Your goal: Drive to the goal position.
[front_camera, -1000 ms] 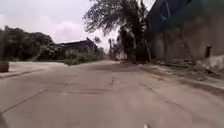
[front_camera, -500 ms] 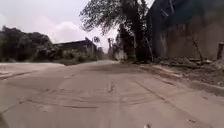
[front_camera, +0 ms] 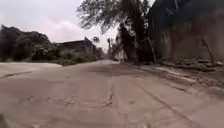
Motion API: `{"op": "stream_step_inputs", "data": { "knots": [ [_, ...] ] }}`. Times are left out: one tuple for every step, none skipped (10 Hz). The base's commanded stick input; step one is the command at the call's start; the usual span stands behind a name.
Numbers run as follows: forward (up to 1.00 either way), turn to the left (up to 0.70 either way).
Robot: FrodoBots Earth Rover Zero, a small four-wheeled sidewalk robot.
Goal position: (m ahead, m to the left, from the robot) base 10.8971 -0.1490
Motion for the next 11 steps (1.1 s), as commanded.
{"op": "stream_step_inputs", "data": {
  "knots": [
    [1.00, 0.02],
    [1.00, 0.02],
    [1.00, 0.02],
    [1.00, 0.02],
    [1.00, 0.02],
    [1.00, 0.02],
    [1.00, 0.02],
    [1.00, 0.02],
    [1.00, 0.02],
    [1.00, 0.02],
    [1.00, 0.02]
  ]
}}
